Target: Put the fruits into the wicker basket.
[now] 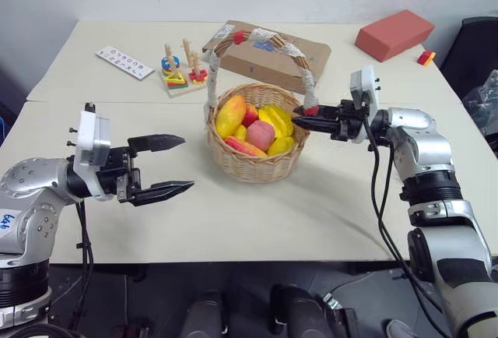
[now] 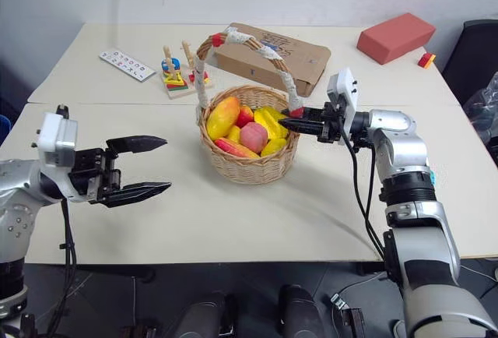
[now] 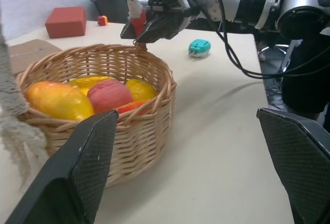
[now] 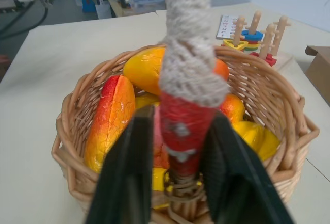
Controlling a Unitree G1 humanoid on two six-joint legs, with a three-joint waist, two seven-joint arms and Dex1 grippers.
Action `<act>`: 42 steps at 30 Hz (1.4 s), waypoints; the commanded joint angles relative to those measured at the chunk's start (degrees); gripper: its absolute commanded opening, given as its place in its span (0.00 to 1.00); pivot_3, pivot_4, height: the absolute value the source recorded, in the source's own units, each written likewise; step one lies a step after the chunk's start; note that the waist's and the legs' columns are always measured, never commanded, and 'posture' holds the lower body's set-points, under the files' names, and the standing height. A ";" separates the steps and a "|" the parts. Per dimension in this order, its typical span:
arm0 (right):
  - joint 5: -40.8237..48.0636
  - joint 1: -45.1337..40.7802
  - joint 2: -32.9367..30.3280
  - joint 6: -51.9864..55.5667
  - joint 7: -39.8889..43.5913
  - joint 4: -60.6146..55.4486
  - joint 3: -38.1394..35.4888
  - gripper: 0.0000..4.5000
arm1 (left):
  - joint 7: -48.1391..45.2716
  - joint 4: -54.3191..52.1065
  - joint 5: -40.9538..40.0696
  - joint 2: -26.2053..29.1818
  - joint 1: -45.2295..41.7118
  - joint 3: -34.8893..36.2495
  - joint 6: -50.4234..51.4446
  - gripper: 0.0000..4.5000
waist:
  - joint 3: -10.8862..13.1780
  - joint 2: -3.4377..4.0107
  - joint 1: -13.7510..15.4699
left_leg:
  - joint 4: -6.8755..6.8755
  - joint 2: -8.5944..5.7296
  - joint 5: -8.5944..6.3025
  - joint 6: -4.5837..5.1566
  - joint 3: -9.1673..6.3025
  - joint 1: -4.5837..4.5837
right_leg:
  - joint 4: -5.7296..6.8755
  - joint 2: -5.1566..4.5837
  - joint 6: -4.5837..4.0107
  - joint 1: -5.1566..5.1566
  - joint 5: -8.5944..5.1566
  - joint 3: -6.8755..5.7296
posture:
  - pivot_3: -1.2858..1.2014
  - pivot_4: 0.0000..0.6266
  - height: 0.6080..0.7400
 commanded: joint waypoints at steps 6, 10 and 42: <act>7.07 18.64 -2.54 3.54 -14.99 -28.36 -16.07 0.04 | 1.48 0.54 -0.63 -1.27 -0.86 -2.99 -0.49 1.00 | 0.03 0.05 0.81 | 0.01 -0.01 -0.05 -0.05 -0.05 -0.04 | -0.02 0.00 0.00 0.00 0.00 -0.06 | 0.52 0.24 1.00; 6.22 29.11 -3.20 1.80 -22.97 -36.34 -24.50 0.04 | 1.95 1.78 -0.29 -2.11 -1.28 -3.88 -1.02 1.00 | 0.05 0.08 0.70 | 0.01 -0.03 -0.04 -0.04 0.03 -0.01 | -0.02 0.01 0.04 0.00 0.02 0.02 | 0.52 0.24 1.00; 3.34 57.01 -16.35 -18.89 4.97 -32.15 -21.90 0.99 | 4.10 8.94 16.50 -1.13 26.40 4.68 -27.35 1.00 | 0.05 0.13 0.50 | -0.27 0.29 -0.49 0.28 0.35 0.48 | -0.46 0.08 -0.04 0.20 -0.02 0.26 | 0.52 0.24 1.00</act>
